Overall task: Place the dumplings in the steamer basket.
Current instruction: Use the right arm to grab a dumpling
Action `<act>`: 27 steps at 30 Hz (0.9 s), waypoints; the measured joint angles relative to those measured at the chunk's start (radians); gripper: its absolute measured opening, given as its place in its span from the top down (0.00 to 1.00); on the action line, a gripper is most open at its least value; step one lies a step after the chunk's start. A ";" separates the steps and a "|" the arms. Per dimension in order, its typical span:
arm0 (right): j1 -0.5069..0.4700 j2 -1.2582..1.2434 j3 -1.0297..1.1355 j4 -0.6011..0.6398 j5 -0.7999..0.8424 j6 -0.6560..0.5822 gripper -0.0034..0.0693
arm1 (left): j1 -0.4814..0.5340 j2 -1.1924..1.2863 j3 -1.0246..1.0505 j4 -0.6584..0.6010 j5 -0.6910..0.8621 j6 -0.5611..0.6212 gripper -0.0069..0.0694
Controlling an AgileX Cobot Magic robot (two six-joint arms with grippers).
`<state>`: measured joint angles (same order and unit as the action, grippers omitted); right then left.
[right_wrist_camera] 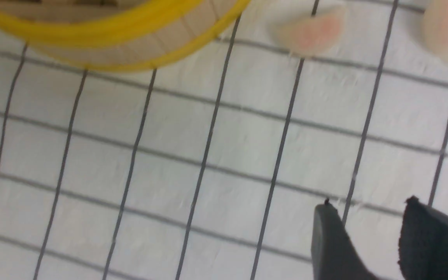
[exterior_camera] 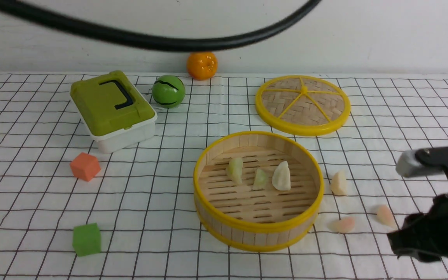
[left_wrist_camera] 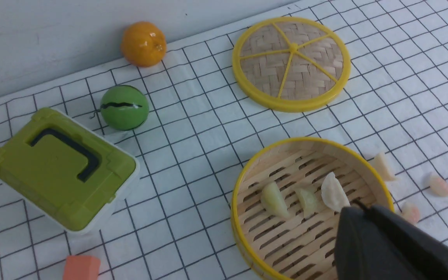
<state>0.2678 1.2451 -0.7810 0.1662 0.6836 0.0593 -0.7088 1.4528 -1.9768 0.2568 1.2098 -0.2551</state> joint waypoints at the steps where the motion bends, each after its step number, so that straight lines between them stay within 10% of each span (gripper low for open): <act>1: 0.000 0.015 -0.008 -0.005 -0.001 0.004 0.59 | 0.000 0.000 0.022 0.000 -0.006 0.000 0.93; 15: -0.010 0.555 -0.498 -0.148 -0.032 0.152 0.24 | 0.136 -0.455 0.946 0.201 -0.102 -0.248 0.93; 27: -0.078 0.732 -0.576 -0.080 -0.058 0.165 0.31 | 0.280 -0.506 1.081 0.039 -0.191 -0.183 0.93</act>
<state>0.1899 1.9775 -1.3571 0.0865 0.6251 0.2246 -0.4285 0.9464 -0.8958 0.2953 1.0189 -0.4378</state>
